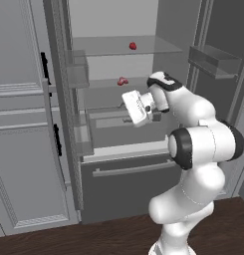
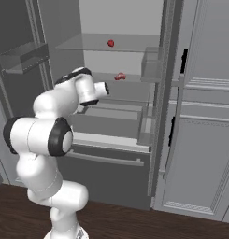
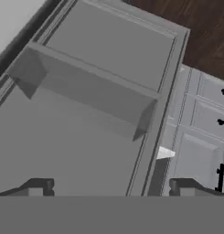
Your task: Take the strawberry from the fridge and place it on top of the pancake, located on the dining counter.
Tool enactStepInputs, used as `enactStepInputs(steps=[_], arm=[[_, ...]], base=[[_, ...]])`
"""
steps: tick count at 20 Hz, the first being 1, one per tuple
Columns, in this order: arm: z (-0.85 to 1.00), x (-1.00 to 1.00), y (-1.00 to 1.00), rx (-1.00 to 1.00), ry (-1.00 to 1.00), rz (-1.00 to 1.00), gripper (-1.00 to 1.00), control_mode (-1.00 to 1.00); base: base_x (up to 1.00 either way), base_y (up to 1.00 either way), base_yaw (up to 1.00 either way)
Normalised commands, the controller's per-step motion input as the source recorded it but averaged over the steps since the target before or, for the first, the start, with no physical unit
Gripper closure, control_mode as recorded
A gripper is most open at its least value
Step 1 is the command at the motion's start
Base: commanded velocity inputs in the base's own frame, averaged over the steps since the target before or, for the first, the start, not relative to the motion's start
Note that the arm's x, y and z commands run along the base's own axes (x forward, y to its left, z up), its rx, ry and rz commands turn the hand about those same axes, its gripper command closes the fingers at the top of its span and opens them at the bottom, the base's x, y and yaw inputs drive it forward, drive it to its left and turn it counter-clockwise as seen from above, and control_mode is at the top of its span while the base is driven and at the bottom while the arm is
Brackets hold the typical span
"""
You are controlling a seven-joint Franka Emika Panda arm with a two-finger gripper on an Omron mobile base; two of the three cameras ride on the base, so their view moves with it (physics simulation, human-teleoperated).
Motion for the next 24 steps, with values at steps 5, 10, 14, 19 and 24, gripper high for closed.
enactStepInputs(steps=[5,10,14,19,24], arm=[[-0.01,0.00,-0.69,-0.49,-0.42,0.16,-1.00,-1.00],[0.00,0.00,-0.58,-0.49,-0.46,0.28,-1.00,-1.00],[0.10,-0.07,-0.38,-0.29,-0.57,0.45,-1.00,-1.00],[0.13,-0.43,-0.44,-0.22,-0.63,0.49,-1.00,-1.00],[0.01,-0.81,-0.04,-0.33,-0.33,0.61,-1.00,-1.00]], base=[[0.00,0.00,0.00],[0.00,0.00,0.00],[0.00,0.00,0.00],[0.00,0.00,0.00],[0.00,0.00,0.00]])
